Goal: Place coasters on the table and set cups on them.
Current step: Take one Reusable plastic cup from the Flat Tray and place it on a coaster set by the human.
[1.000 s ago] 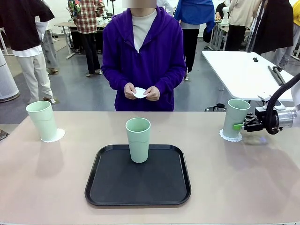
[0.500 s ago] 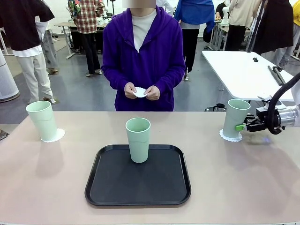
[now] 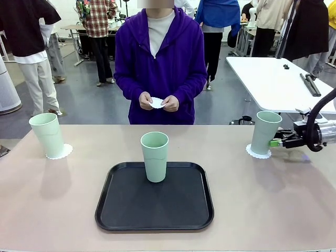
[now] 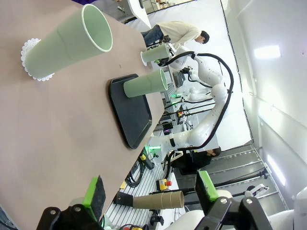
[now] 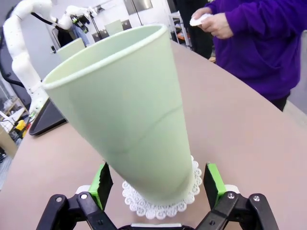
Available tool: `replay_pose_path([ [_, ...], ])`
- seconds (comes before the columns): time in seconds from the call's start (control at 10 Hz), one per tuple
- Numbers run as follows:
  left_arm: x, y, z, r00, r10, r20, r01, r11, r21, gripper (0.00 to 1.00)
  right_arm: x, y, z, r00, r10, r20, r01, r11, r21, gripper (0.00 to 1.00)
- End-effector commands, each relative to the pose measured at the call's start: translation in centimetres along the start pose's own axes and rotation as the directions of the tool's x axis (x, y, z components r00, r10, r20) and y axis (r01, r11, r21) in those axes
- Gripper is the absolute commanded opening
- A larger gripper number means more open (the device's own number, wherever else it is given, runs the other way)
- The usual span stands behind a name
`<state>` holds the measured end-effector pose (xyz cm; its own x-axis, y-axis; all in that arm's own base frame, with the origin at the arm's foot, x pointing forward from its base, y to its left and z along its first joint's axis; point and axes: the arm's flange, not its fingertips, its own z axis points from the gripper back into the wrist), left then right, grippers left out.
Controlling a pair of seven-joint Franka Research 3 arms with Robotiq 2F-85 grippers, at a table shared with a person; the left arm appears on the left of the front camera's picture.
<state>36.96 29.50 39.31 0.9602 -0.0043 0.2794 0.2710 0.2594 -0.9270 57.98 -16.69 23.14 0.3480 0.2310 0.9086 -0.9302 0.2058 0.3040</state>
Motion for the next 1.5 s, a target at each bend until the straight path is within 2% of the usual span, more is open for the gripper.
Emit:
replay_pose_path([
  [0.0, 0.0, -0.2, 0.1, 1.000, 0.004, 0.000, -0.004, 1.000, 0.011, 1.00, 0.6, 0.1, 1.6, 0.999, -0.022, -0.039, 0.021, 1.000, -0.021, 1.00],
  [0.3, 0.0, -0.2, 0.1, 1.000, 0.004, 0.000, -0.004, 1.000, 0.011, 1.00, 1.0, 1.2, 2.6, 0.996, -0.044, -0.077, 0.039, 0.997, -0.064, 1.00],
  [0.4, 0.0, -0.2, 0.1, 1.000, 0.004, 0.000, -0.004, 1.000, 0.011, 1.00, 1.8, 2.2, 2.8, 0.988, -0.110, -0.111, 0.097, 0.988, -0.118, 1.00],
  [0.5, 0.0, -0.2, 0.1, 1.000, 0.004, 0.000, -0.004, 1.000, 0.011, 1.00, 3.0, 3.8, 3.0, 0.946, -0.277, -0.169, 0.243, 0.950, -0.196, 1.00],
  [0.6, 0.0, -0.2, 0.1, 1.000, 0.004, 0.000, -0.004, 1.000, 0.011, 1.00, 4.4, 5.3, 3.2, 0.897, -0.383, -0.221, 0.308, 0.900, -0.309, 1.00],
  [0.7, 0.0, -0.2, 0.1, 1.000, 0.004, 0.000, -0.004, 1.000, 0.011, 1.00, 6.0, 6.7, 3.5, 0.848, -0.458, -0.266, 0.331, 0.850, -0.410, 1.00],
  [0.9, 0.0, -0.2, 0.1, 1.000, 0.004, 0.000, -0.004, 1.000, 0.011, 1.00, 9.6, 9.7, 4.0, 0.751, -0.599, -0.280, 0.376, 0.735, -0.565, 1.00],
  [1.2, 0.0, -0.2, 0.1, 1.000, 0.004, 0.000, -0.004, 1.000, 0.011, 1.00, 14.6, 12.5, 3.3, 0.656, -0.708, -0.261, 0.428, 0.634, -0.644, 1.00],
  [1.4, 0.0, -0.2, 0.1, 1.000, 0.004, 0.000, -0.004, 1.000, 0.011, 1.00, 18.0, 14.7, 2.5, 0.605, -0.753, -0.258, 0.387, 0.561, -0.732, 1.00],
])
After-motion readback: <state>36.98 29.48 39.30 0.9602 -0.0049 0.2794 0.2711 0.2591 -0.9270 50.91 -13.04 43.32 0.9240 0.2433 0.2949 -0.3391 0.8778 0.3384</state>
